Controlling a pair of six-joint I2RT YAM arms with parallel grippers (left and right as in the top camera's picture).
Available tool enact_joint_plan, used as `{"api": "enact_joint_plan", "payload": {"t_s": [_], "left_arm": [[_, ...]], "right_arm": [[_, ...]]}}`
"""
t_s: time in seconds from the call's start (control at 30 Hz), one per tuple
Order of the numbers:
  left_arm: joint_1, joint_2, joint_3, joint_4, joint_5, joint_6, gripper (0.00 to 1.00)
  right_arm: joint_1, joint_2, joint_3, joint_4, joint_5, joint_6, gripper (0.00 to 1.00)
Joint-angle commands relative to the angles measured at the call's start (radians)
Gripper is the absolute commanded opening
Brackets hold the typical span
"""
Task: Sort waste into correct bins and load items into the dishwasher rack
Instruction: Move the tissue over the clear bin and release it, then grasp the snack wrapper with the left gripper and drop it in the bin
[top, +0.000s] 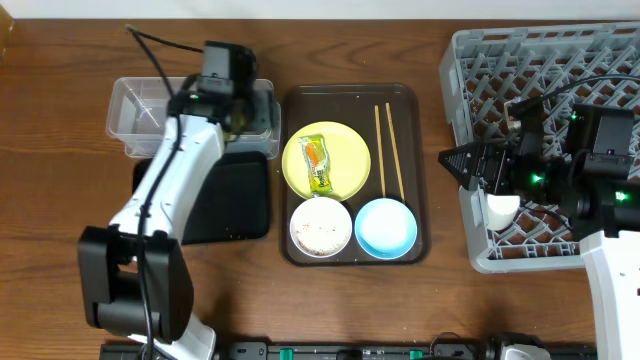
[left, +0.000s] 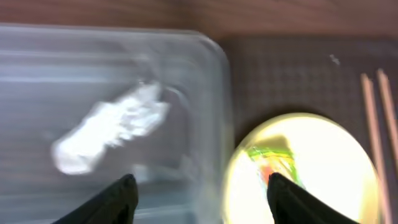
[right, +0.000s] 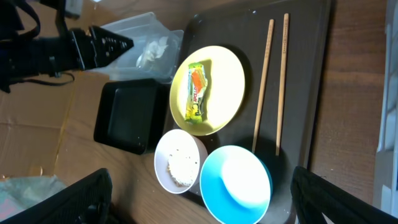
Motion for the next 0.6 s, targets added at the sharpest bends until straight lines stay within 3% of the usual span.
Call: {"api": "enact_joint_plan", "payload": {"t_s": [0.0, 0.1, 0.23, 0.5, 0.57], "left_arm": [[-0.089, -0.020, 0.000, -0.024, 0.047, 0.023, 0.63], [-0.164, 0.005, -0.024, -0.022, 0.039, 0.022, 0.58], [-0.239, 0.087, -0.035, -0.021, -0.084, -0.021, 0.58], [-0.256, 0.266, -0.035, 0.015, -0.104, -0.061, 0.58], [-0.256, 0.294, -0.035, 0.018, -0.103, -0.061, 0.54]], "right_arm": [[0.008, 0.000, 0.012, -0.001, 0.000, -0.013, 0.89], [0.008, 0.000, 0.012, -0.001, 0.015, -0.013, 0.89], [0.008, 0.000, 0.012, -0.002, 0.021, -0.013, 0.90], [0.008, 0.000, 0.012, -0.005, 0.021, -0.013, 0.90], [0.008, 0.000, 0.012, -0.005, 0.021, -0.014, 0.90]]}}
